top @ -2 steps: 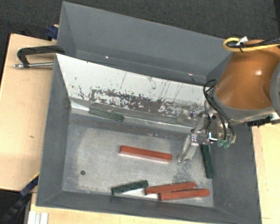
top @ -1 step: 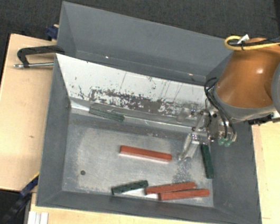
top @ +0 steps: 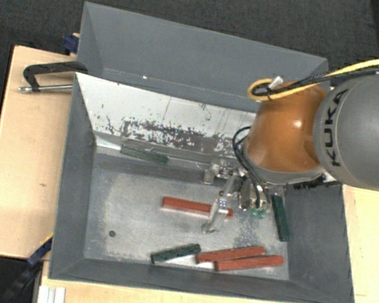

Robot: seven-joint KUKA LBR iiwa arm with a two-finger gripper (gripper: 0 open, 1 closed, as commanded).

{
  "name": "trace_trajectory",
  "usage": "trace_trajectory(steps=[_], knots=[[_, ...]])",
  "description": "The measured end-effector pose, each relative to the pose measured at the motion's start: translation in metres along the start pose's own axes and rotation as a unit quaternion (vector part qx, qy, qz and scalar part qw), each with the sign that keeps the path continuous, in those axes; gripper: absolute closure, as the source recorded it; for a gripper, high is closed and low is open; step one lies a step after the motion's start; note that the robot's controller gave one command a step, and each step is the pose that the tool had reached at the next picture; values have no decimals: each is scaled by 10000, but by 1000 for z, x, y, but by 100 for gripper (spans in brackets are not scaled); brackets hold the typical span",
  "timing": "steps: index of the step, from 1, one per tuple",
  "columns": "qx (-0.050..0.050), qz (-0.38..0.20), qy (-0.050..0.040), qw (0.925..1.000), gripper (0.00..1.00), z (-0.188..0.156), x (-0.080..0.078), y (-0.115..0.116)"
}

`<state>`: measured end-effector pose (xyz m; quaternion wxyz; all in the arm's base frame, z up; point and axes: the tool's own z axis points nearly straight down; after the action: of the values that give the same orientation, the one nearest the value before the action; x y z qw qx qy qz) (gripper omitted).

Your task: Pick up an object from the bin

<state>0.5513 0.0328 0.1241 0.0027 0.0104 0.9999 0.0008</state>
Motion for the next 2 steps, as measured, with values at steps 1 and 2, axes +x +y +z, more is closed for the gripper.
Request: trace_trajectory(steps=[1,2], knots=[[-9,50,48,10000,0,35,7,33],[0,163,-9,9999,0,-13,8,-8]])
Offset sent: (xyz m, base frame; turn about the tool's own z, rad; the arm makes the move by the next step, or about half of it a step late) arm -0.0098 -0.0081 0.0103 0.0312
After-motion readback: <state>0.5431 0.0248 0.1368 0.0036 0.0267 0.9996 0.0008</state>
